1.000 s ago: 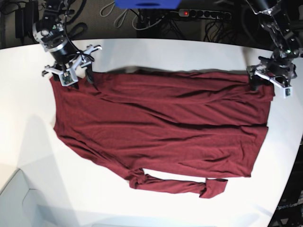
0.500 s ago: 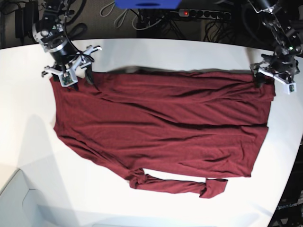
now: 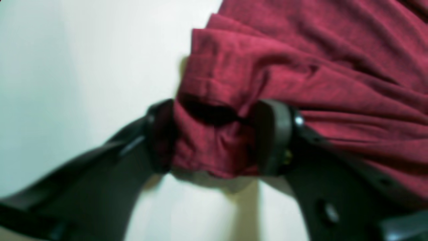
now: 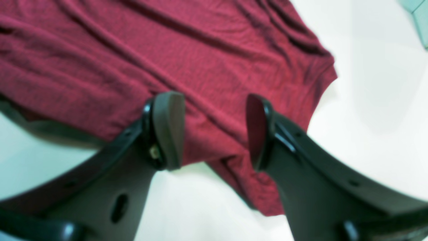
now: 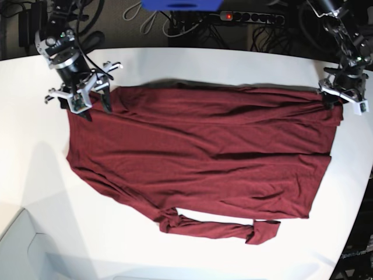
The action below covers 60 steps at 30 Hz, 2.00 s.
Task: Layout the t-shirt on the table in an organized manner, then fold the t-shirt properly
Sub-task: 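Pull the collar corner with the right gripper outward to tension the shoulders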
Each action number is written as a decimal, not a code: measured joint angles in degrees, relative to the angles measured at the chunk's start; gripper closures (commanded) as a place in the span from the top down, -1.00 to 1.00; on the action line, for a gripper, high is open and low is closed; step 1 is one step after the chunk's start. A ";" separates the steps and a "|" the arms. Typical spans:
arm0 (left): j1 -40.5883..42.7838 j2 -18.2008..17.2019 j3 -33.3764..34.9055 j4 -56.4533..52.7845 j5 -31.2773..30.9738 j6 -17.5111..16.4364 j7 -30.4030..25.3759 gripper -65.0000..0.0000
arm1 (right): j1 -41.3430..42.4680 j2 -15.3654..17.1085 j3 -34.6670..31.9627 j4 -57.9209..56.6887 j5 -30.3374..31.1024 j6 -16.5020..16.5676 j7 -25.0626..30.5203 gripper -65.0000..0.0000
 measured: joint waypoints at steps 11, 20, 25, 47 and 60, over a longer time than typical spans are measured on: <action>0.11 0.15 0.02 -0.11 -0.59 -0.02 -0.15 -0.57 | -2.21 -0.94 -2.36 0.74 0.09 -0.04 -0.22 -0.06; -0.55 0.33 0.11 -0.17 -0.85 -0.31 0.35 -1.00 | -4.59 -0.96 -12.02 0.55 0.07 -0.02 -4.15 -0.05; -0.98 0.28 0.17 0.04 -0.48 -0.33 1.01 -0.99 | -4.81 -0.96 -17.27 0.46 0.13 -0.04 -9.22 -0.05; -0.98 0.11 0.15 0.07 -0.48 -0.46 1.16 -0.99 | -2.29 -3.67 -19.41 -11.82 0.57 -0.07 -6.88 -0.05; -0.94 0.09 0.11 0.07 -0.48 -0.46 1.16 -0.99 | 1.36 -4.94 -19.45 -14.97 0.11 -0.11 -6.99 -0.05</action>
